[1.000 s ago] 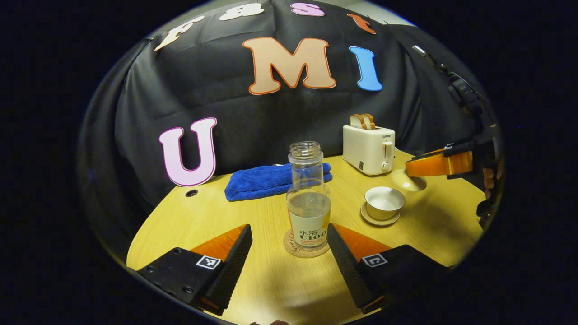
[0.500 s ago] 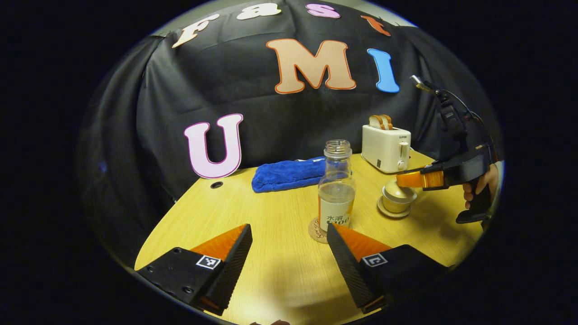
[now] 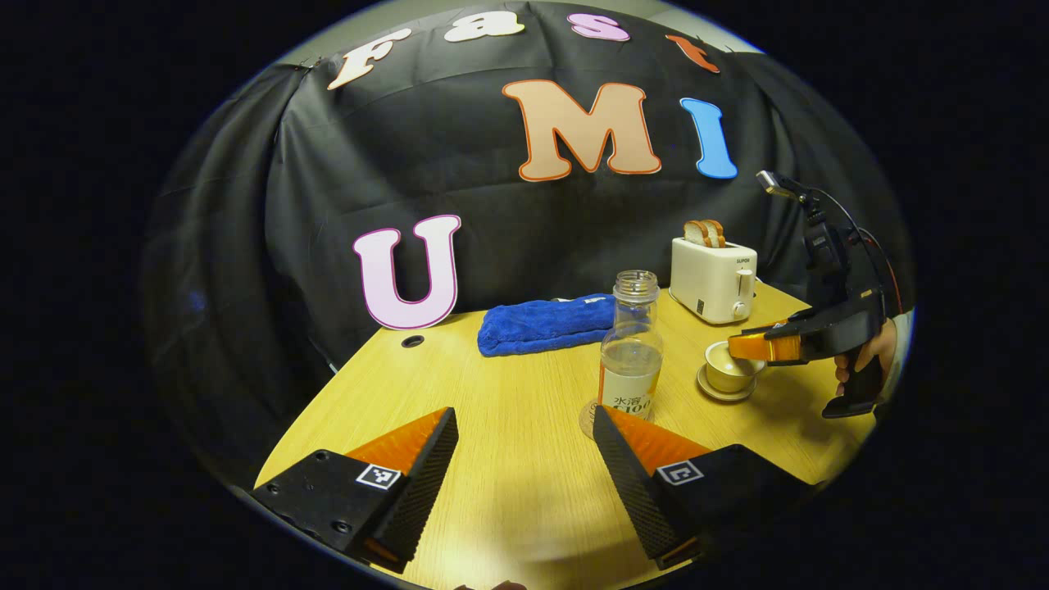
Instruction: Open the teacup lid with one hand, grasp the water bottle and pour water into the teacup with the other hand; after pouring, place the water bottle on the coaster and then close the teacup lid.
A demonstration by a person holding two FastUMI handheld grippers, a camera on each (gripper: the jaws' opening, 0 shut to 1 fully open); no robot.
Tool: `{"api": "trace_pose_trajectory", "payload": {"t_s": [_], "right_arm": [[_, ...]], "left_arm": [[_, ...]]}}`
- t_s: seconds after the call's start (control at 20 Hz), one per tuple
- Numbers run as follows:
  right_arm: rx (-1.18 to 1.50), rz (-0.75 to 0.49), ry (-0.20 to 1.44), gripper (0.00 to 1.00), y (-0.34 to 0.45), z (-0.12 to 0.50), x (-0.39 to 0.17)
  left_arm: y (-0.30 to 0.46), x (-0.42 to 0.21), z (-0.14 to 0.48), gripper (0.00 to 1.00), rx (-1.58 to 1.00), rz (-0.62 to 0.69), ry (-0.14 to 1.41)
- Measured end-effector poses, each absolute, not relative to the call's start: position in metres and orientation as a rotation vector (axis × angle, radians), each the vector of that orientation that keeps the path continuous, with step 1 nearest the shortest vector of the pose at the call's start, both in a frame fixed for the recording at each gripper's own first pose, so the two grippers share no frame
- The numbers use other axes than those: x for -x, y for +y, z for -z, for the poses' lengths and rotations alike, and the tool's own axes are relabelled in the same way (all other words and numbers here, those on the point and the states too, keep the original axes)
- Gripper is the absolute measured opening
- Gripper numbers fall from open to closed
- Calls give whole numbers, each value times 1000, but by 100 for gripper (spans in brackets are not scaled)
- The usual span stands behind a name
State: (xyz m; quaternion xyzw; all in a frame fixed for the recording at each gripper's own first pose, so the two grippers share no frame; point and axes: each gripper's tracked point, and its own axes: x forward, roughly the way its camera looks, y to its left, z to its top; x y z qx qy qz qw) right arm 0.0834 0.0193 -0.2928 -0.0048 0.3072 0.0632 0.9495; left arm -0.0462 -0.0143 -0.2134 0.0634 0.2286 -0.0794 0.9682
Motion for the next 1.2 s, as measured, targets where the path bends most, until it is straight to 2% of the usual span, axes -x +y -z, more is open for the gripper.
{"api": "trace_pose_trajectory", "payload": {"t_s": [0.1, 0.35, 0.55, 0.6, 0.65, 0.75, 0.8, 0.85, 1.1, 1.15, 1.2], "right_arm": [[7, -138, 634, 34, 21, 294, -81], [-1, -130, 546, 100, 26, 250, -70], [-1, -128, 395, 100, 33, 182, -53], [10, -120, 356, 100, 33, 166, -47], [21, -110, 323, 100, 31, 151, -41], [23, -117, 273, 100, 36, 127, -28], [24, -117, 250, 97, 37, 116, -21], [25, -111, 224, 100, 36, 105, -16], [-6, -97, 197, 100, 34, 92, 8], [-17, -92, 194, 100, 33, 91, 9], [-24, -86, 192, 100, 32, 90, 9]], "left_arm": [[-11, 44, 208, 97, -133, 157, 453], [-12, 33, 175, 97, -115, 163, 384], [-10, 21, 134, 96, -73, 146, 286], [-11, 18, 125, 100, -60, 142, 264], [-12, 16, 116, 96, -47, 141, 247], [-14, 16, 100, 96, -34, 140, 222], [-14, 15, 95, 96, -34, 142, 215], [-16, 15, 93, 96, -32, 143, 207], [-14, 19, 77, 96, -38, 132, 169], [-15, 20, 74, 99, -34, 131, 164], [-14, 21, 73, 96, -33, 129, 162]]}}
